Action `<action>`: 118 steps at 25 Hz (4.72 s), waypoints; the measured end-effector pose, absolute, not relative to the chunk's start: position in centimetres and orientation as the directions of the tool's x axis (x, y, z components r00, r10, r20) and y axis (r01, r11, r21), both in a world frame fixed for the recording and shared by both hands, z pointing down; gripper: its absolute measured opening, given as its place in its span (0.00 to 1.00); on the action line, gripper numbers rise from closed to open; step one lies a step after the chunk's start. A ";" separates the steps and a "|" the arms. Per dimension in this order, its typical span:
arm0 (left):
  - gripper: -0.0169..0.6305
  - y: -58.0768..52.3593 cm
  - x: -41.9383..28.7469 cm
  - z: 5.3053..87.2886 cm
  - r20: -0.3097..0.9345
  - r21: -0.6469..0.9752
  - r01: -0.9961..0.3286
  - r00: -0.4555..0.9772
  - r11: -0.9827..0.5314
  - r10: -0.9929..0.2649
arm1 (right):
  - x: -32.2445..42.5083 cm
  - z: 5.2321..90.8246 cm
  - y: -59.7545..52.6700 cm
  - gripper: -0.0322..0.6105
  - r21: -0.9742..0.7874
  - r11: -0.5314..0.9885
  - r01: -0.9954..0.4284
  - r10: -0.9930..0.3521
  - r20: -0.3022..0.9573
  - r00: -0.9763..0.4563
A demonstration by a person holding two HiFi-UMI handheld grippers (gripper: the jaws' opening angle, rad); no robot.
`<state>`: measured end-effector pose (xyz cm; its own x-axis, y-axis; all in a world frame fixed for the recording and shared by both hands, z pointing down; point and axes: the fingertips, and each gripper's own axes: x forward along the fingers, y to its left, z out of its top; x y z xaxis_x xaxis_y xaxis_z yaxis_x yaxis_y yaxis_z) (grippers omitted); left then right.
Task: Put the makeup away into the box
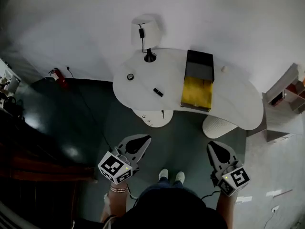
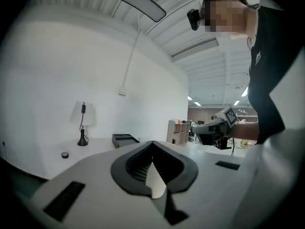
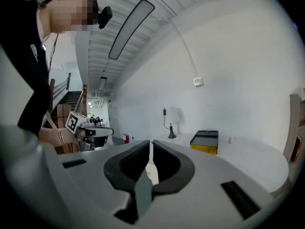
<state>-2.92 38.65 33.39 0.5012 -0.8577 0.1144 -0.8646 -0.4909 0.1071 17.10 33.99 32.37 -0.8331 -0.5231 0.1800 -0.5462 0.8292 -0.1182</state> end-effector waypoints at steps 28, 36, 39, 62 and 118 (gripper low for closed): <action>0.04 35.9 -12.6 35.5 0.102 0.192 -0.931 0.332 -0.309 -0.938 | 6.5 34.6 28.4 0.23 -0.091 0.917 -0.390 -0.358 0.251 -0.900; 0.04 31.6 -13.7 35.3 0.118 0.177 -0.954 0.265 -0.243 -0.957 | 3.7 34.4 23.9 0.23 -0.081 0.958 -0.274 -0.245 0.258 -0.935; 0.04 29.9 -13.6 35.0 0.114 0.157 -0.962 0.243 -0.224 -0.963 | 3.1 34.1 22.2 0.23 -0.082 0.968 -0.237 -0.210 0.248 -0.946; 0.04 24.0 -13.9 35.6 0.181 0.144 -0.989 0.046 -0.020 -0.982 | 1.8 36.2 13.7 0.17 -0.198 0.977 -0.079 -0.030 0.243 -0.970; 0.04 7.8 -26.1 50.2 0.454 0.322 -0.831 0.556 -0.454 -0.696 | -14.3 51.8 4.7 0.16 -0.317 0.802 -0.507 -0.228 0.623 -0.749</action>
